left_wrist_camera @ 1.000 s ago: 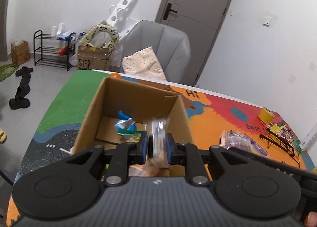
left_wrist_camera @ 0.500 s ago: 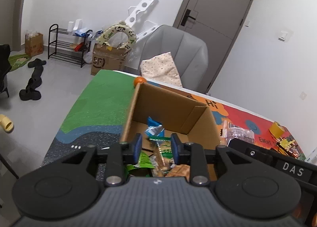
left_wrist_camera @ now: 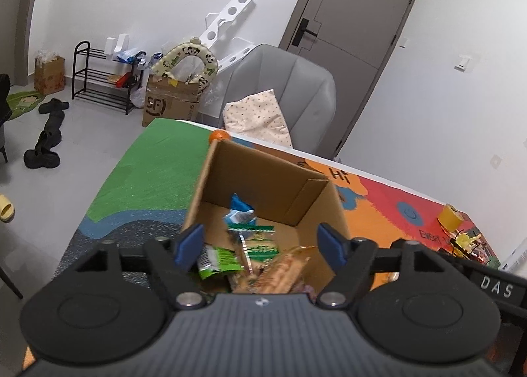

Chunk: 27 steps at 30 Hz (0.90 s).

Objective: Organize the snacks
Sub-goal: 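Carry both snacks over the box and open both tools to drop them, then move both open tools back over the remaining snacks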

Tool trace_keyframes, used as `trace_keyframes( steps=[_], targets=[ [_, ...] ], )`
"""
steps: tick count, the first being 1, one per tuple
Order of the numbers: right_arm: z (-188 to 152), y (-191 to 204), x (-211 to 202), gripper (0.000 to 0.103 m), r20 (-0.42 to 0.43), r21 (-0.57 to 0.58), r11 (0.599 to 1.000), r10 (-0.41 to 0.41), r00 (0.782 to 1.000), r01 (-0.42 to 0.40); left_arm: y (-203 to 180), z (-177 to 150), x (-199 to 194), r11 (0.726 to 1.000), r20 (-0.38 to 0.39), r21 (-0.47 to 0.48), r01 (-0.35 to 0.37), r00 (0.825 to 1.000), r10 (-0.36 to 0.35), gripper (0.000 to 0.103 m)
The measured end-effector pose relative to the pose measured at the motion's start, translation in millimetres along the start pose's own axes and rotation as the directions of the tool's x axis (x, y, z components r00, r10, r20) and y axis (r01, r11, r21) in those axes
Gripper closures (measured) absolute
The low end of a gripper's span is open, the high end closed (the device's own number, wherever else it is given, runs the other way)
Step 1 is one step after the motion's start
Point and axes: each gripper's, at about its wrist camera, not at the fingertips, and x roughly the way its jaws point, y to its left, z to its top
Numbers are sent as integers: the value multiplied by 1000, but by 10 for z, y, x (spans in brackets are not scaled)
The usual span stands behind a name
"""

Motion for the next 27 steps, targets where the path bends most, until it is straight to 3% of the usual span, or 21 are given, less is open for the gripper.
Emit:
trace_keyframes(
  steps=[3,13,27],
  targets=[
    [-13,-139,-94,21,21,2,998,-57,998,57,-103,-13,-4,1000,8,17,-1,1000,1,20],
    [-57,-730,-410,12,25,78,982,-176,984,173,-694,-115,141,994,-20,92,60,998,-58,16],
    [-85,-1396,-626,0,35,174,950,-268,963,258,-1410,-271,396,974,-72,169,148,988,-138,14]
  ],
)
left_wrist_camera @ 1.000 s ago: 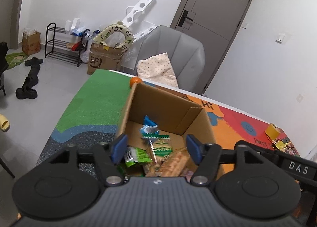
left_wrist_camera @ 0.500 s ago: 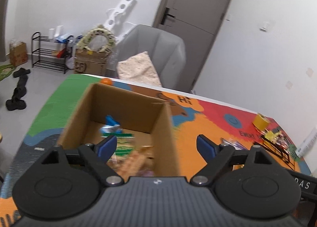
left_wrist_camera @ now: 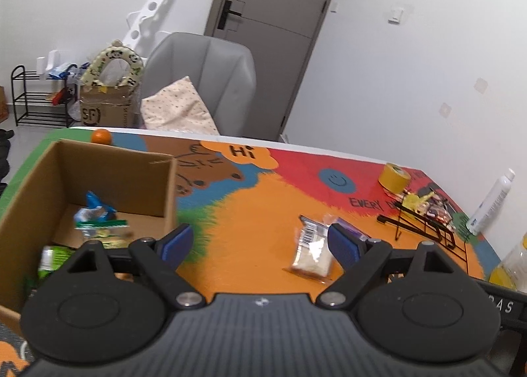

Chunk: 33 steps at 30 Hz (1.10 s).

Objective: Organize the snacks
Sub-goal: 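Move both open tools back over the remaining snacks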

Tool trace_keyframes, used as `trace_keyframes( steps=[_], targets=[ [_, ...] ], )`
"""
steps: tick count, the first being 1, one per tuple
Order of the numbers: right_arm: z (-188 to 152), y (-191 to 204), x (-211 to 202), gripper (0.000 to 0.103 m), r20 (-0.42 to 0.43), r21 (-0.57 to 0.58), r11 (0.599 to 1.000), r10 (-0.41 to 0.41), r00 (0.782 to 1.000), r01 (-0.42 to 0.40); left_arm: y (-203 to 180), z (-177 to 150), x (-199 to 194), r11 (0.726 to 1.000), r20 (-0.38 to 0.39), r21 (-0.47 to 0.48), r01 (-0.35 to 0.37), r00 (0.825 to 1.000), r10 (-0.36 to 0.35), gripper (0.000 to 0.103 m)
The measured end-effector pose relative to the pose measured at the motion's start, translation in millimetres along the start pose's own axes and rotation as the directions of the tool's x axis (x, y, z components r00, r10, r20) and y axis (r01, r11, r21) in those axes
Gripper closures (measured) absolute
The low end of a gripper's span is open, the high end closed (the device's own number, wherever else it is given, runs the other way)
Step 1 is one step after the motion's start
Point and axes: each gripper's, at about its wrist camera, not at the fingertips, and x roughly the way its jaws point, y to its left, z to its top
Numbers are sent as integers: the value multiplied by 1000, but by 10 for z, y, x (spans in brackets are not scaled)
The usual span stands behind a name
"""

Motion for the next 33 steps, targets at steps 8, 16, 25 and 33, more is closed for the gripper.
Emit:
trace_keyframes(
  steps=[8,16,25,33],
  targets=[
    [-20,-334,209,0,-22,103,994,-42,999,44,-212,-55,313,999,-36,42,8,999,-6,9],
    [-149,-412,532,4,-56,108,993,-44,997,50,-322,-153,683,997,-94,76,34,995,-27,9],
    [-149,-593,908,25,-107,177,984,-14,994,33,-365,-218,1091,997,-140,75,38,990,-27,9],
    [-169,-576,1058,34,-107,140,990,-15,994,30,-423,-253,1373,997,-154,68,42,988,-31,11]
  ],
)
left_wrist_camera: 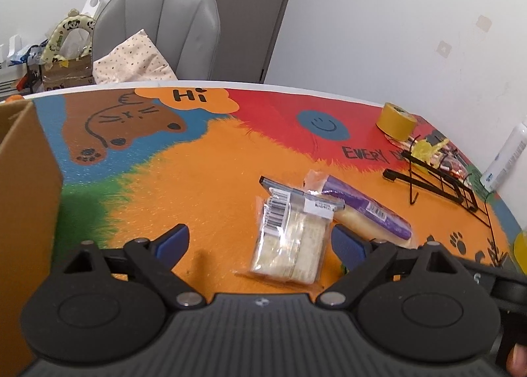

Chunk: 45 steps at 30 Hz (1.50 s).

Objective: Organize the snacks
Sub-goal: 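Move both open tools back over the remaining snacks, then grasp the white bread pack with the left tool while the right tool grasps the blue wrapper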

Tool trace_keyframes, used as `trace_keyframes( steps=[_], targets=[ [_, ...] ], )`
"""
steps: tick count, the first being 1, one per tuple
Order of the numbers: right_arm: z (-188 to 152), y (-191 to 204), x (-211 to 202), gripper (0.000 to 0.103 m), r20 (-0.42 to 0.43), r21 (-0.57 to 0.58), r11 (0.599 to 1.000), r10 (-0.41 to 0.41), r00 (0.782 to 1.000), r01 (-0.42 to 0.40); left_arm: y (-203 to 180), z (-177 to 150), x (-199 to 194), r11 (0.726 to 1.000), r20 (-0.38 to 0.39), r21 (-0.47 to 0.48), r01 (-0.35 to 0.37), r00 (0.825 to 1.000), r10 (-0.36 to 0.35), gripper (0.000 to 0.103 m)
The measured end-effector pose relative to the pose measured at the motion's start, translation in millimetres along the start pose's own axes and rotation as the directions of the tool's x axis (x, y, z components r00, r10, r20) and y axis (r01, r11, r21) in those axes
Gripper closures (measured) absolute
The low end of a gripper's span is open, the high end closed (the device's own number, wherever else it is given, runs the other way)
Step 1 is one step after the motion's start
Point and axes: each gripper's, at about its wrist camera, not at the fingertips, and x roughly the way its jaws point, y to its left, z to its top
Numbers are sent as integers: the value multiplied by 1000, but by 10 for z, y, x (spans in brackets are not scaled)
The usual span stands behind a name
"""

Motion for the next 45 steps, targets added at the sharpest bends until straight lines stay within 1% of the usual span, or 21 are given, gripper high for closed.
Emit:
trace_keyframes(
  steps=[2,6,9,13,15,16,17,18,19,22,24,30,31,32,33,34,35,36,37,39,45],
  targets=[
    [-17,12,-9,39,5,-32,999,-14,1000,14,-4,8,48,1000,0,3,4,1000,-4,11],
    [-18,-66,-49,47,5,-38,999,10,1000,-10,-25,13,125,1000,-12,2,7,1000,-7,11],
    [-25,-117,-84,51,1,-35,999,29,1000,-29,-71,3,150,1000,-10,9,9,1000,-9,11],
    [-30,-168,-127,54,-4,-10,999,44,999,-44,-138,-49,230,999,-31,29,18,999,-17,12],
    [-30,-191,-138,54,-4,7,999,49,999,-49,-179,-97,273,999,-45,50,12,999,-10,18],
    [-31,-195,-146,53,-3,16,999,49,999,-49,-194,-117,262,998,-28,63,-1,1000,3,26],
    [-30,-192,-151,49,-1,23,998,50,999,-50,-199,-122,260,997,-27,70,-10,1000,12,39],
    [-26,-187,-150,47,1,30,999,44,999,-44,-199,-119,248,997,-26,76,-7,1000,9,48],
    [-22,-173,-148,46,2,32,999,41,999,-41,-182,-106,245,997,-32,70,-9,999,11,54],
    [-21,-85,-145,35,14,12,999,41,999,-41,-116,-80,211,999,-49,39,5,999,-3,55],
    [-34,-9,-144,21,28,-10,1000,30,999,-29,-84,-87,179,1000,-49,30,5,999,-3,56],
    [-82,161,-74,21,14,-43,999,8,1000,-7,20,-83,63,1000,-36,24,-19,999,20,56],
    [-99,201,-41,22,1,-64,998,-2,1000,3,37,-78,40,1000,-33,21,-24,999,25,56],
    [-116,226,-15,27,-9,-77,997,-12,1000,12,51,-71,19,1000,-30,18,-26,999,26,56],
    [-133,257,-23,39,4,-95,995,-36,999,36,65,-66,-4,1000,-27,16,-26,999,26,56],
    [-144,282,-22,48,2,-115,992,-54,999,54,80,-61,-34,1000,-23,14,-27,999,27,56],
    [-149,277,-47,55,-2,-114,992,-45,999,45,97,-57,-59,1000,-21,10,-28,999,28,56],
    [-147,268,-71,69,-8,-102,995,-22,1000,21,116,-51,-84,1000,-18,4,-29,999,29,56],
    [-140,254,-99,71,-18,-87,996,1,1000,-3,134,-48,-114,1000,-15,0,-31,999,31,56],
    [-153,277,-171,79,-7,-91,996,5,1000,-5,159,-45,-164,999,-12,-6,-32,999,32,56],
    [-179,378,-389,79,25,-102,995,26,999,-23,169,-61,-374,1000,5,-7,-16,1000,16,56]
  ],
)
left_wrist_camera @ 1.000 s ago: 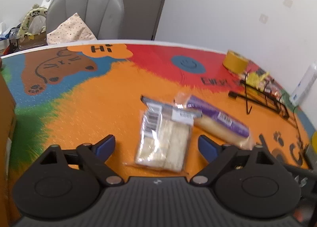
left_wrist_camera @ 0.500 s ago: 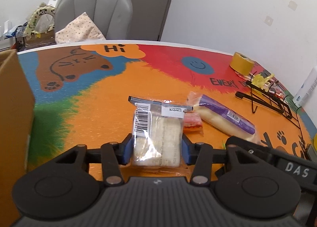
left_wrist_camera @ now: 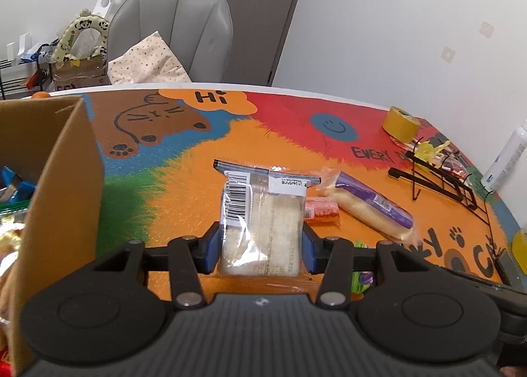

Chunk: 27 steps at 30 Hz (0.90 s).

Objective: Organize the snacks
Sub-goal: 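Grasp the white bread pack with the left tool while the right tool grasps the blue wrapper, then carry both snacks over the box and open both tools to drop them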

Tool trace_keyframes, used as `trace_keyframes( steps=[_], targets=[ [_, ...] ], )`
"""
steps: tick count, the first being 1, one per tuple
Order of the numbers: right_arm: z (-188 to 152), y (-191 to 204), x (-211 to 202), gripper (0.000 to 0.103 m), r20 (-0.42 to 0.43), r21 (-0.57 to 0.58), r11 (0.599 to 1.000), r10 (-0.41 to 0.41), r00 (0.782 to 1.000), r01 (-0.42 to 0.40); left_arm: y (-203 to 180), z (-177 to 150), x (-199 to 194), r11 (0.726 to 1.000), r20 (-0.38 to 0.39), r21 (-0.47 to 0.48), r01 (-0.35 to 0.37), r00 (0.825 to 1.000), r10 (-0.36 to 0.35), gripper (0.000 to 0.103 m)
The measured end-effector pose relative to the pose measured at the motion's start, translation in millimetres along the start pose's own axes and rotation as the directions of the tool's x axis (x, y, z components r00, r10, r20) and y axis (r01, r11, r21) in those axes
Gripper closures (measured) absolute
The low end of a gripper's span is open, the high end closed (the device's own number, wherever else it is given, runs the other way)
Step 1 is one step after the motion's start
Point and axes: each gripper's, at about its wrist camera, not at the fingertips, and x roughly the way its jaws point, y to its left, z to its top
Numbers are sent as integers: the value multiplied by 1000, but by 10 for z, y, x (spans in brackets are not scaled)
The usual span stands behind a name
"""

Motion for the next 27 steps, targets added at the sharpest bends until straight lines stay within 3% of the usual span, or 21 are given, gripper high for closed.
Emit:
trace_keyframes(
  steps=[14,27],
  targets=[
    [-8,227,-459,79,66,6,997,83,994,-83,117,-33,-625,1000,80,-6,4,997,-4,56],
    [38,697,-552,79,73,-44,987,154,985,-151,467,26,-1088,999,140,-40,-9,990,14,56]
  ],
)
